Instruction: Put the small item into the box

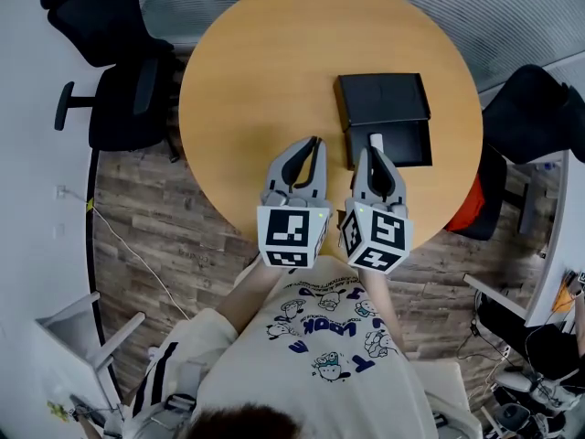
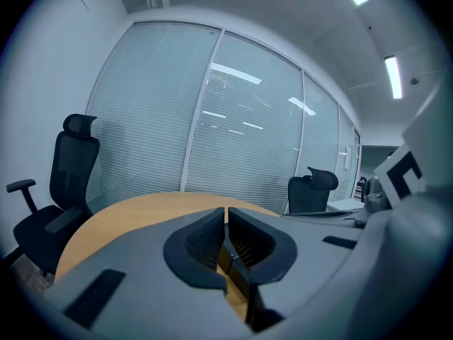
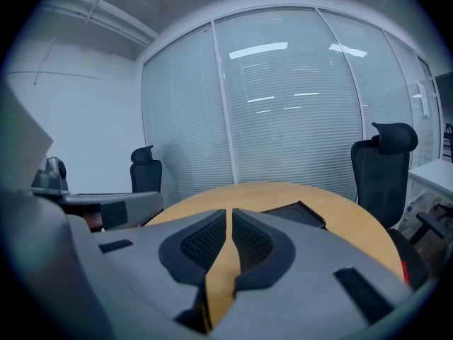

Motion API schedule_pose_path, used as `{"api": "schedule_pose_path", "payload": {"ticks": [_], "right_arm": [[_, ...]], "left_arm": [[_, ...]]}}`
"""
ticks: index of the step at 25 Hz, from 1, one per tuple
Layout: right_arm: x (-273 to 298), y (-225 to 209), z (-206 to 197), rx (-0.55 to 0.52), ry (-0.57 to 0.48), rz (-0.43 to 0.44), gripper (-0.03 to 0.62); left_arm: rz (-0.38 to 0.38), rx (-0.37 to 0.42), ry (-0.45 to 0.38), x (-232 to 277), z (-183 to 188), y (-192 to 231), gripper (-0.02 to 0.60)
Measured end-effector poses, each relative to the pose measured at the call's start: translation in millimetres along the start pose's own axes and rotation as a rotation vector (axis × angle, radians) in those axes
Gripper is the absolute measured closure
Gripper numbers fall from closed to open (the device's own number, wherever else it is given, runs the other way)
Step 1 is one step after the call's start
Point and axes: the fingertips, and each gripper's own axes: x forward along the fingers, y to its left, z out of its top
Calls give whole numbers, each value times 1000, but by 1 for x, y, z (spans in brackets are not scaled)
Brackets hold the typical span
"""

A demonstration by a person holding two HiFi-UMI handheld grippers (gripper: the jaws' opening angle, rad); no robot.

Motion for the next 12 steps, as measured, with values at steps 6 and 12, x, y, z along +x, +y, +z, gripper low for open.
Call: {"api": "schedule_pose_path", "payload": {"ticks": [6,12], "right_arm": [[1,-1,1,1,-1,-2,548],[1,-3,1,2,2,-2,548]], "left_arm": [[-1,-4,6,0,-2,0,554],[0,-1,10,2,-3,-2,554]]}}
